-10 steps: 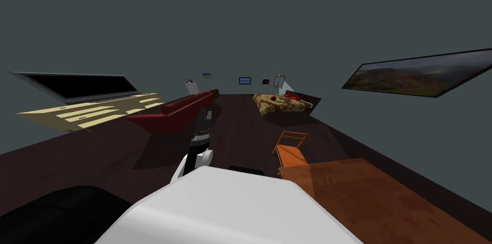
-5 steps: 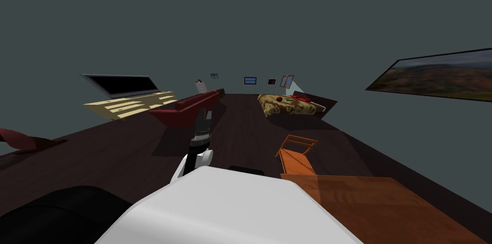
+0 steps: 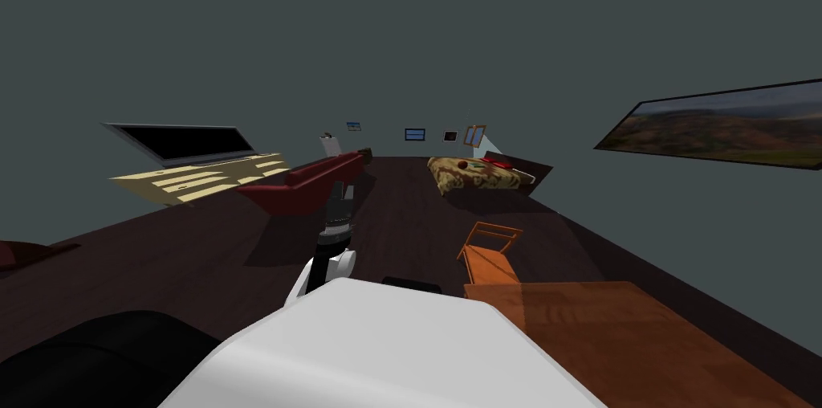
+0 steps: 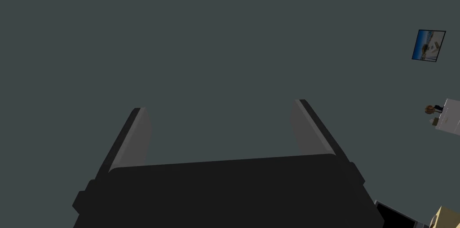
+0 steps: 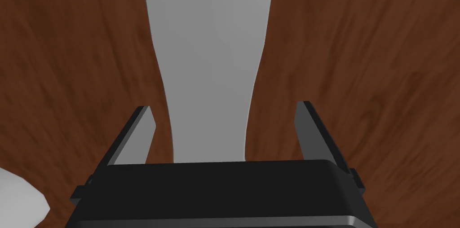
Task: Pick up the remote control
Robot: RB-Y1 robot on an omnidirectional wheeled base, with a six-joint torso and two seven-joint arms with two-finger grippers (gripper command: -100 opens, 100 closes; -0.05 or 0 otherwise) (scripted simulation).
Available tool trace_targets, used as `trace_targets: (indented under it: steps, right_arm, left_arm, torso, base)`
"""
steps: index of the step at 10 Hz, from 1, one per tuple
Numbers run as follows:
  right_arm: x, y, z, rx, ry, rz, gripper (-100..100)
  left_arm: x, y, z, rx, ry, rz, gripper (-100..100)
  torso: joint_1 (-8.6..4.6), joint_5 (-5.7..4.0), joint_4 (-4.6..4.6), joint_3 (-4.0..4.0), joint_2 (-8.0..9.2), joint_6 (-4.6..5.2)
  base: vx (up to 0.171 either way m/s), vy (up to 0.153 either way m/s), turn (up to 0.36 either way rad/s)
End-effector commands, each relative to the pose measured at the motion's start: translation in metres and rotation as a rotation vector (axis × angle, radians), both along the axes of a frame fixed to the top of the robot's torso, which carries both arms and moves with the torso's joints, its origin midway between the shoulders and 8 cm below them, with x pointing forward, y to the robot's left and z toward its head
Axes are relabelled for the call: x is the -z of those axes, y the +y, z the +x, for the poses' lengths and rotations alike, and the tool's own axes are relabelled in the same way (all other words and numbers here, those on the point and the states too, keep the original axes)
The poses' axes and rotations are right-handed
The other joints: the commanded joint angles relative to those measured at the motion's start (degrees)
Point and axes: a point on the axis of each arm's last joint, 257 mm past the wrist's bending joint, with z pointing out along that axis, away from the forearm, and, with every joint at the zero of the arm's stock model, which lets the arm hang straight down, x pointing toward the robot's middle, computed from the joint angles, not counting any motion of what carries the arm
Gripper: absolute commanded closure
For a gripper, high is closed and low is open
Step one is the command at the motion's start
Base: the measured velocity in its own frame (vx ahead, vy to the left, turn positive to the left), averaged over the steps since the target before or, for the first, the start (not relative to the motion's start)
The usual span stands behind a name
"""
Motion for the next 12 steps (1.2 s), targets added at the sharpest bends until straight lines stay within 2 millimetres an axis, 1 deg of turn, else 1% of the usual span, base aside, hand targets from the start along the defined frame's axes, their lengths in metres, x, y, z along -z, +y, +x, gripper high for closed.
trace_targets:
  steps: [1, 2, 3, 7, 8, 9, 12]
  right_arm:
    - [0.007, 0.000, 0.010, -0.013, 0.000, 0.000, -100]
    - [0.004, 0.000, 0.007, -0.008, -0.002, 0.000, -100]
    - [0.004, 0.000, 0.007, -0.008, 0.000, 0.000, 100]
    - [0.004, 0.000, 0.006, -0.007, 0.002, 0.000, 100]
    - [0.004, 0.000, 0.006, -0.007, 0.002, 0.000, 0]
    - [-0.001, 0.000, -0.001, 0.001, 0.001, 0.000, 100]
    - [-0.015, -0.001, -0.018, 0.024, 0.003, -0.002, 100]
  left_arm:
    - [0.000, 0.000, 0.000, 0.000, 0.000, 0.000, 0]
    - [0.000, 0.000, 0.000, 0.000, 0.000, 0.000, 0]
    - [0.000, 0.000, 0.000, 0.000, 0.000, 0.000, 0]
    - [0.000, 0.000, 0.000, 0.000, 0.000, 0.000, 0]
    - [0.000, 0.000, 0.000, 0.000, 0.000, 0.000, 0]
    - [0.000, 0.000, 0.000, 0.000, 0.000, 0.000, 0]
    - [0.000, 0.000, 0.000, 0.000, 0.000, 0.000, 0]
  torso:
    - [0.00, 0.00, 0.00, 0.00, 0.00, 0.00]
    - [0.00, 0.00, 0.00, 0.00, 0.00, 0.00]
    - [0.04, 0.02, -0.01, -0.02, -0.03, -0.01]
    - [0.07, 0.02, 0.00, -0.04, -0.09, -0.05]
    - [0.07, 0.02, 0.00, -0.04, -0.09, -0.05]
    - [0.08, 0.02, 0.00, -0.05, -0.10, -0.05]
    - [0.16, 0.07, -0.02, -0.10, -0.19, -0.08]
  base:
    - [-0.019, -0.017, -0.066]
    - [-0.008, -0.006, -0.010]
    - [0.000, 0.000, 0.000]
    - [0.000, 0.000, 0.000]
    - [0.000, 0.000, 0.000]
    - [0.012, 0.011, 0.076]
    - [0.025, 0.017, 0.083]
